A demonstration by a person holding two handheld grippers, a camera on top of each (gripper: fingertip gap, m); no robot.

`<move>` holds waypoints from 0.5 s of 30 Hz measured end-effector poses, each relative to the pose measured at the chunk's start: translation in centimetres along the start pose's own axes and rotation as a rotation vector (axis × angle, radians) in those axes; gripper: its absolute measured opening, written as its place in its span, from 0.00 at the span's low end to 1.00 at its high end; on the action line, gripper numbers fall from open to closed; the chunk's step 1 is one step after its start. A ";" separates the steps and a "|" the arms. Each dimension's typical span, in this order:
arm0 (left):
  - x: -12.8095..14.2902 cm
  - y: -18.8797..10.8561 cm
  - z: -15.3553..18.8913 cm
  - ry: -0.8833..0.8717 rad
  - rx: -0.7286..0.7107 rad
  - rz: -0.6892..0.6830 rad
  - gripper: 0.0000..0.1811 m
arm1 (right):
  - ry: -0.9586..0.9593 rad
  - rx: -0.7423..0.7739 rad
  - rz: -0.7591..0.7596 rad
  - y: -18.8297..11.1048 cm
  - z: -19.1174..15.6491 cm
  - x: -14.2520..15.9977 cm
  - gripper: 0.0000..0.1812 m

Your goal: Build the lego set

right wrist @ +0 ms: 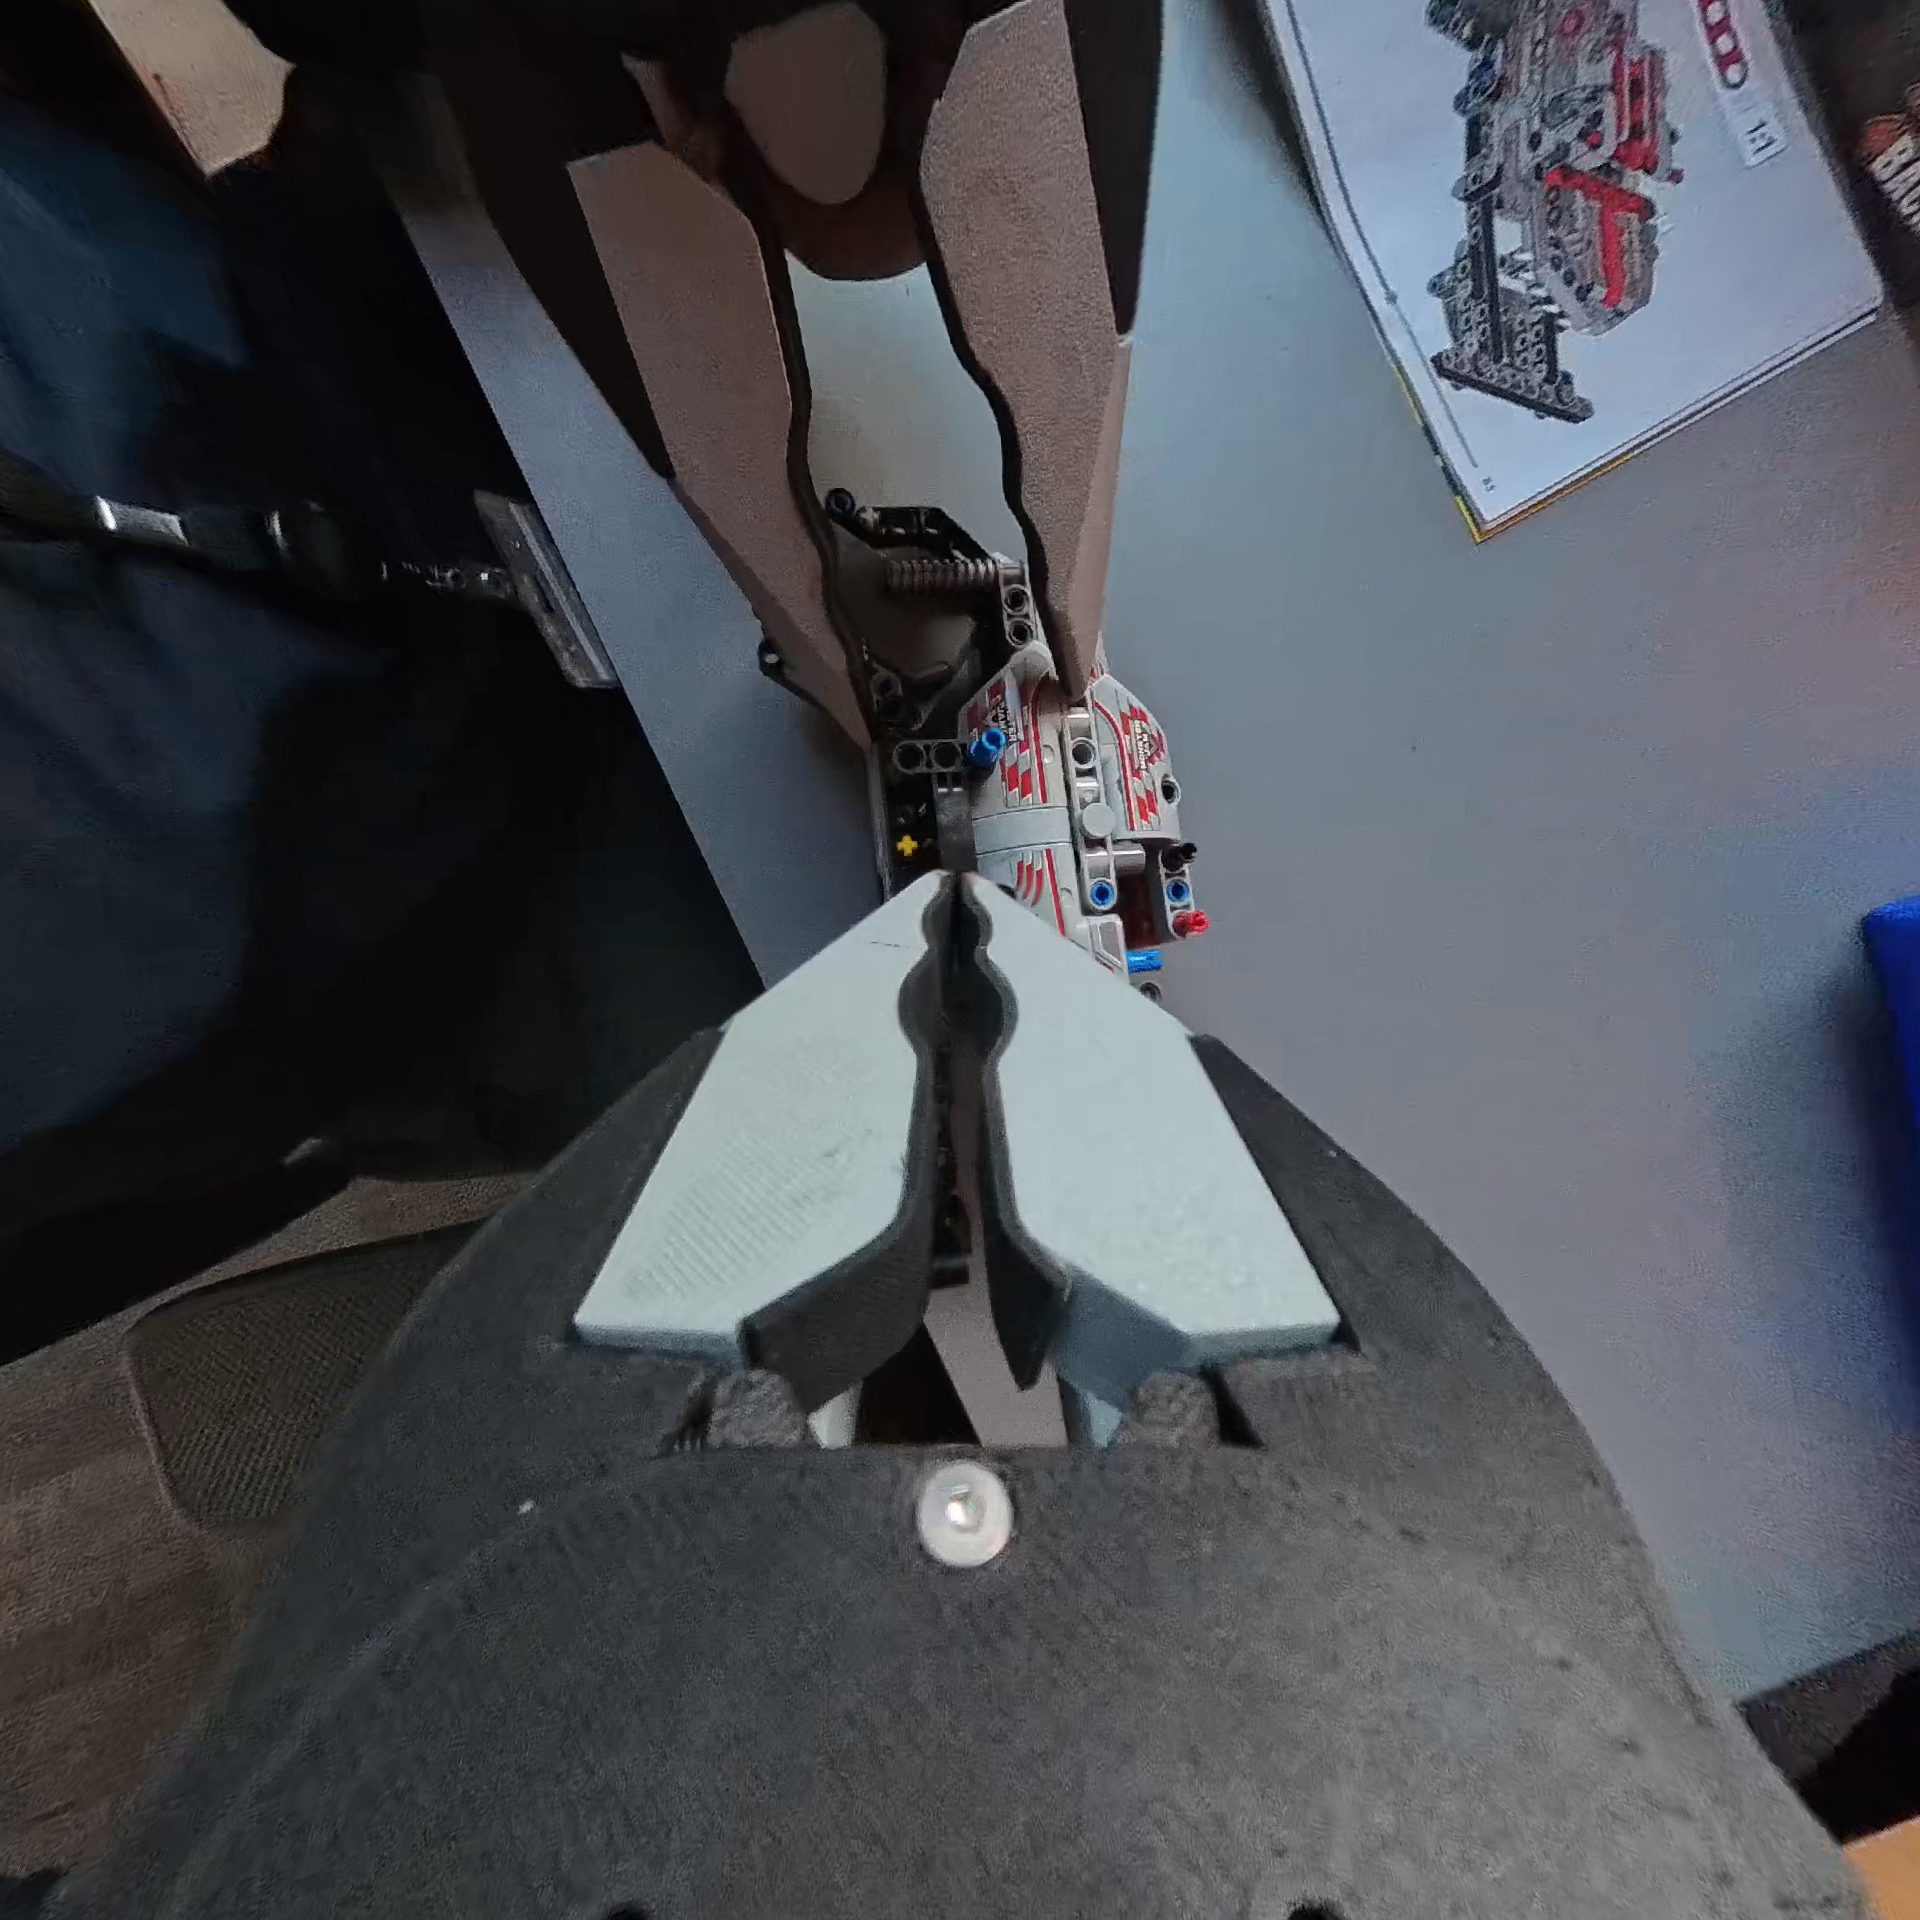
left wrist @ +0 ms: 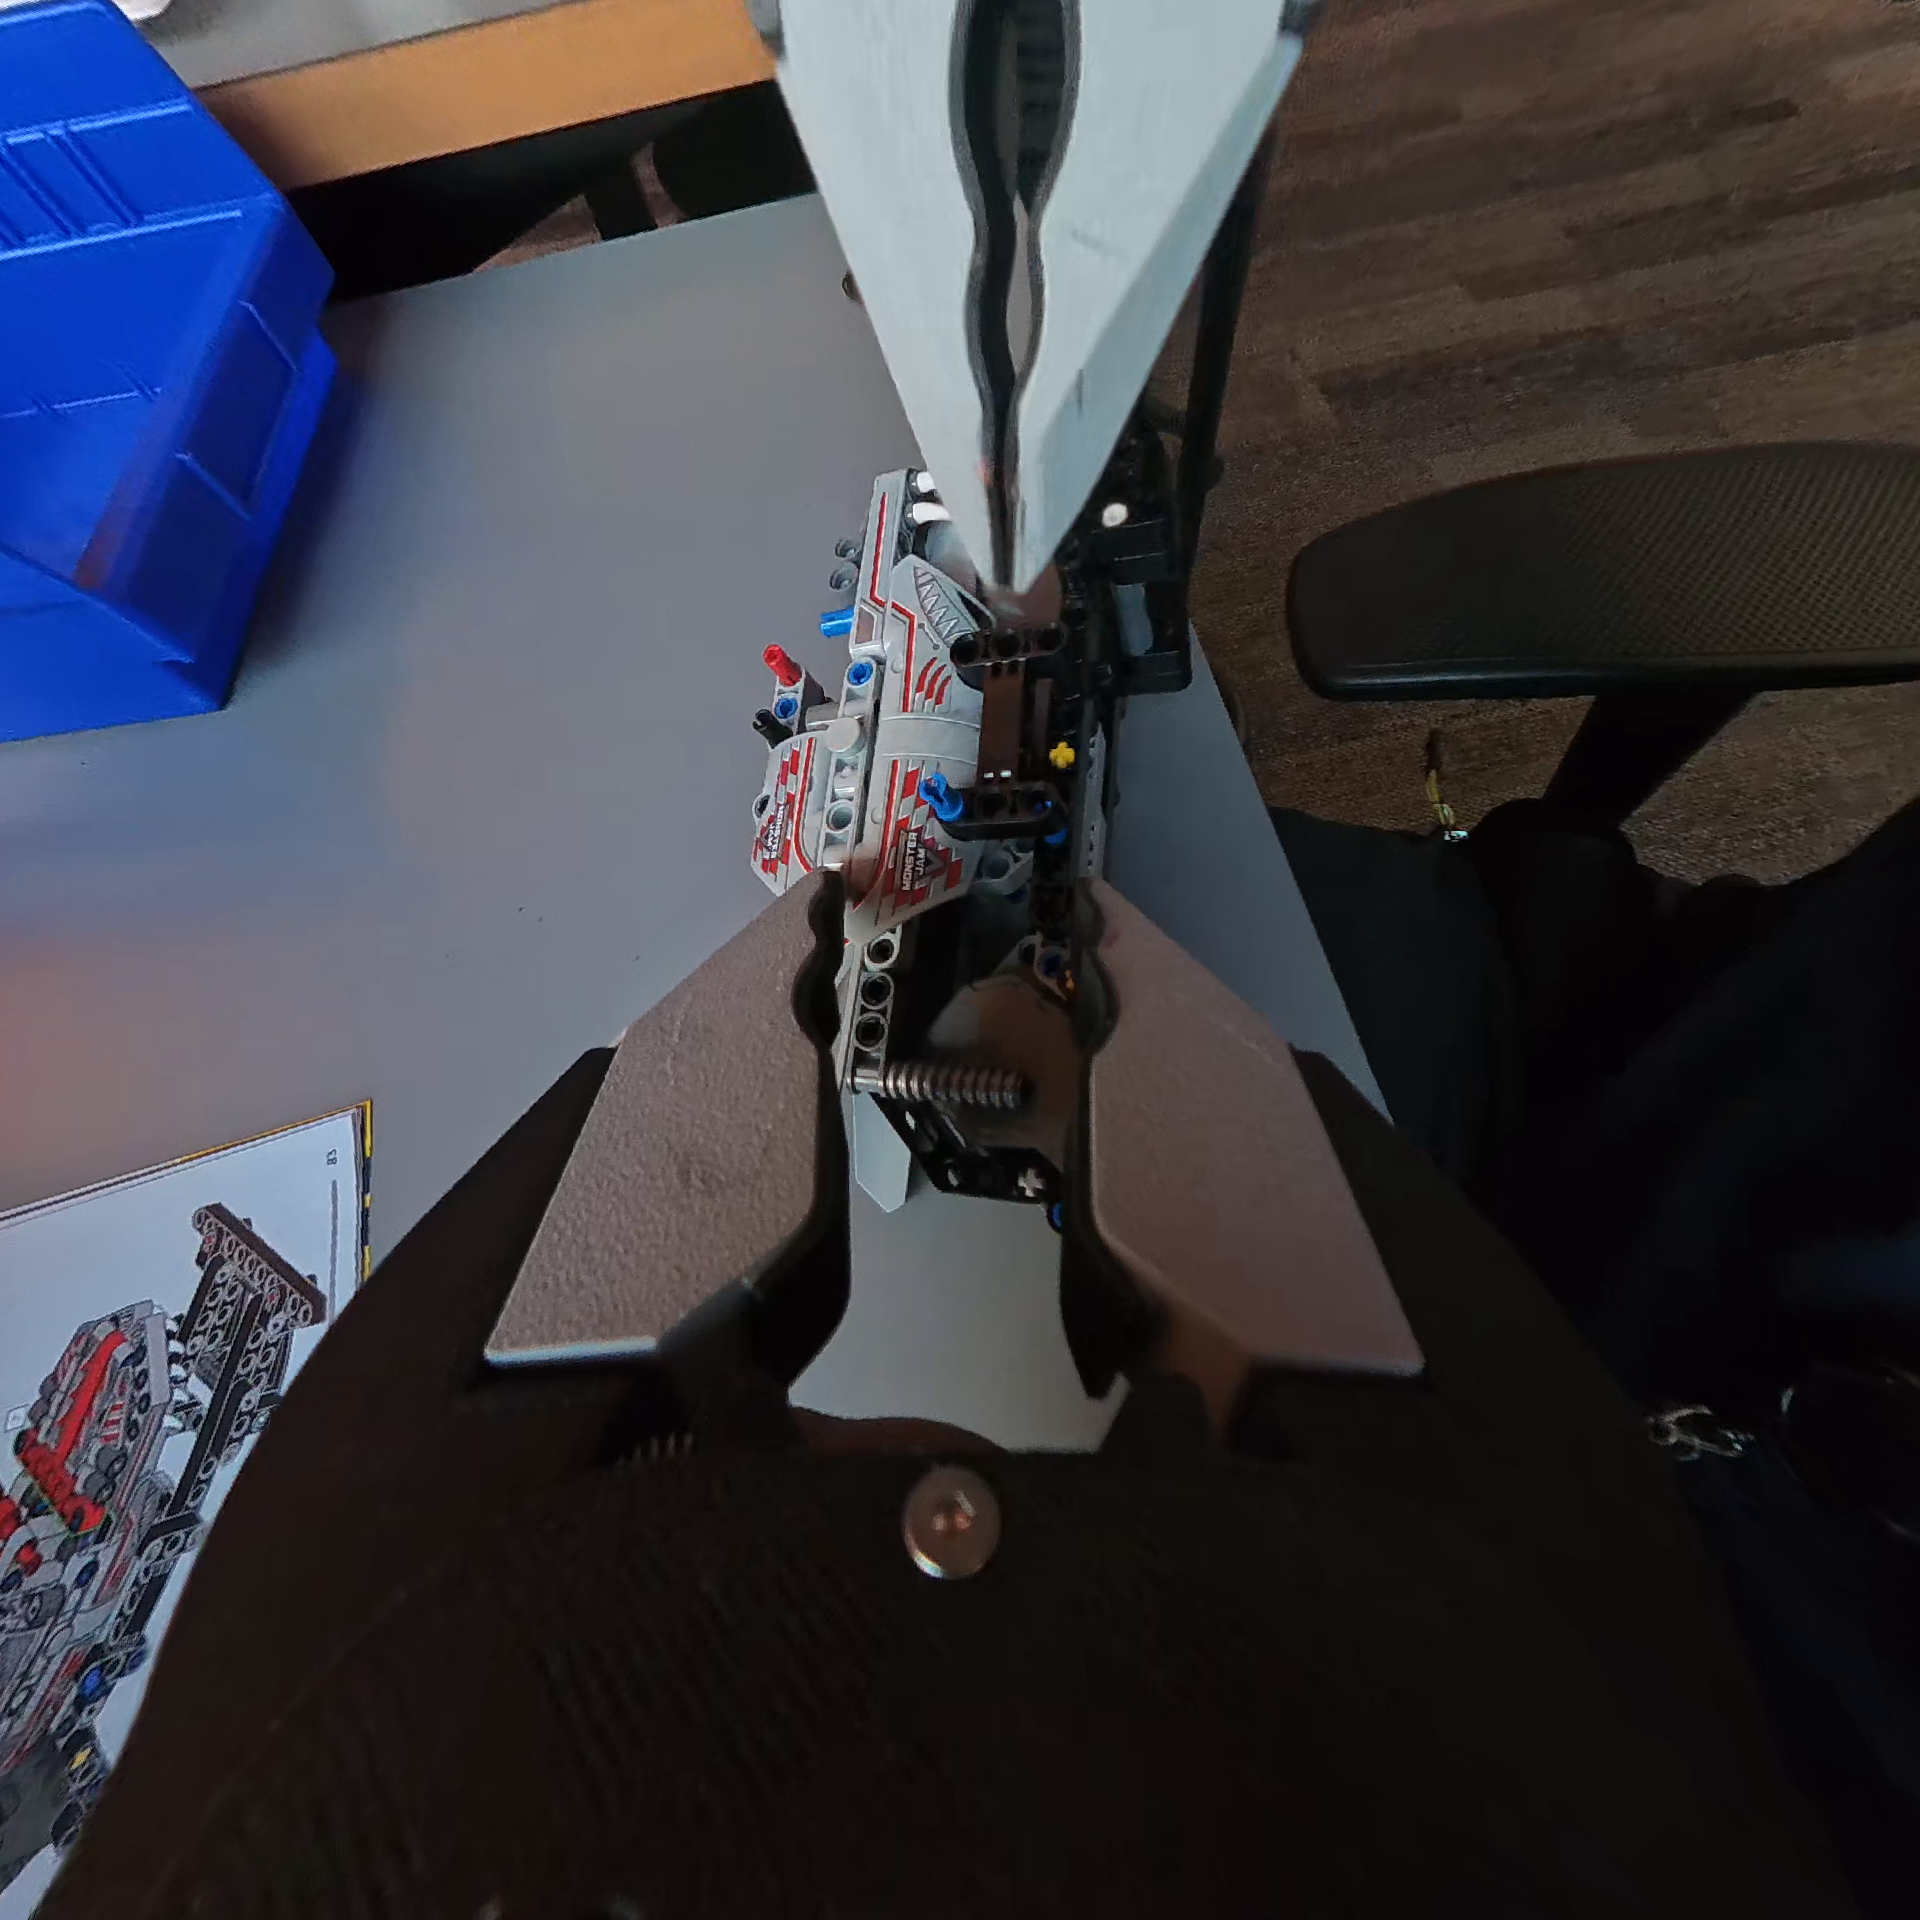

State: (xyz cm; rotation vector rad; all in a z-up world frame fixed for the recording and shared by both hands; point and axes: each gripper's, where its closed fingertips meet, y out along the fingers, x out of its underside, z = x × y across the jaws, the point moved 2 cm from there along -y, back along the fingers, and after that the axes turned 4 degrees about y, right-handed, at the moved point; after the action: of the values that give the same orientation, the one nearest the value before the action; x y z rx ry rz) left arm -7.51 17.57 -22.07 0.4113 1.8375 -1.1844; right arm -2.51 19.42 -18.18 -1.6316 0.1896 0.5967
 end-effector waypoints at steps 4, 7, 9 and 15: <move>0.0 0.0 0.0 0.007 0.000 -0.001 0.23 | -0.031 0.019 0.021 0.2 -0.6 0.6 0.00; 0.0 -0.1 -0.1 0.006 0.000 -0.001 0.23 | -0.038 0.066 0.008 0.8 -0.5 1.4 0.00; -0.2 -0.5 -0.1 0.005 -0.001 0.007 0.22 | -0.040 0.078 0.057 0.6 -0.7 1.4 0.00; -3.3 -1.9 0.4 0.006 0.008 0.079 0.19 | 0.009 0.101 0.190 0.5 -0.6 1.6 0.18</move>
State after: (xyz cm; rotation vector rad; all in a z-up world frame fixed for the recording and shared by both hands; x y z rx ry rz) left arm -6.74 16.86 -18.34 0.4876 1.8055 -1.1382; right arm -1.17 19.10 -19.39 -1.5288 0.3791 0.7127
